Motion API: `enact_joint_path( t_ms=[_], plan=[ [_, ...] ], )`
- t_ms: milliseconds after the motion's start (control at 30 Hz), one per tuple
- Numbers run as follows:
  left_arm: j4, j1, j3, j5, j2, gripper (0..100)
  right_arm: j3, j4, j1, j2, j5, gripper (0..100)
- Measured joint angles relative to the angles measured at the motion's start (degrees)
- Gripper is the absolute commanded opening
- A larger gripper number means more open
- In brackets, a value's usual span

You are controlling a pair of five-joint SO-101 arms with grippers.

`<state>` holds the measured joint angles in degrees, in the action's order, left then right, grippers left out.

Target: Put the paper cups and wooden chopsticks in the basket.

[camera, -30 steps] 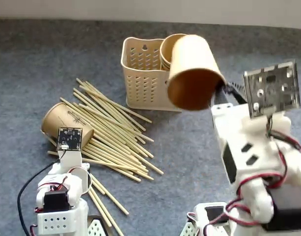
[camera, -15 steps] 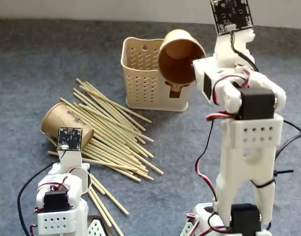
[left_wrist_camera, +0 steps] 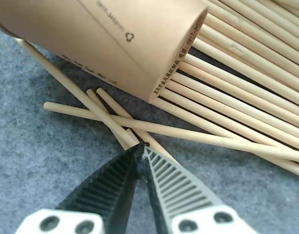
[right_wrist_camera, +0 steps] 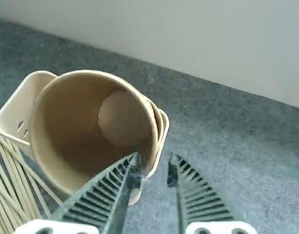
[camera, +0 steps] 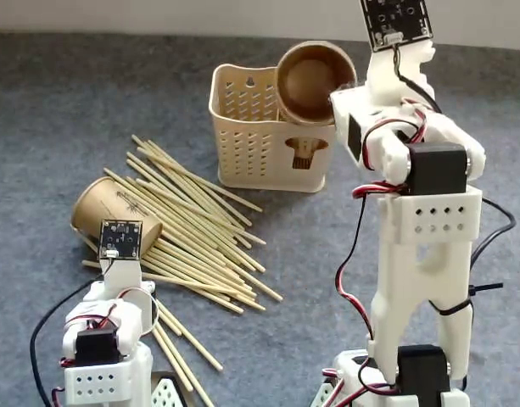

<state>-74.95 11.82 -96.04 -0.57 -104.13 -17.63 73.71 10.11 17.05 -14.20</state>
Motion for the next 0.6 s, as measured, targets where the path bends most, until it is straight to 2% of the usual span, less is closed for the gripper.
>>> enact_joint_path(
  t_ms=[267,600],
  plan=[
    [0.0,0.0,0.0,0.0,0.0,1,0.0,-10.3,0.1,-0.1,6.8,15.9],
    [0.0,0.0,0.0,0.0,0.0,1,0.9,-11.5,1.1,-3.4,7.5,15.9]
  ],
)
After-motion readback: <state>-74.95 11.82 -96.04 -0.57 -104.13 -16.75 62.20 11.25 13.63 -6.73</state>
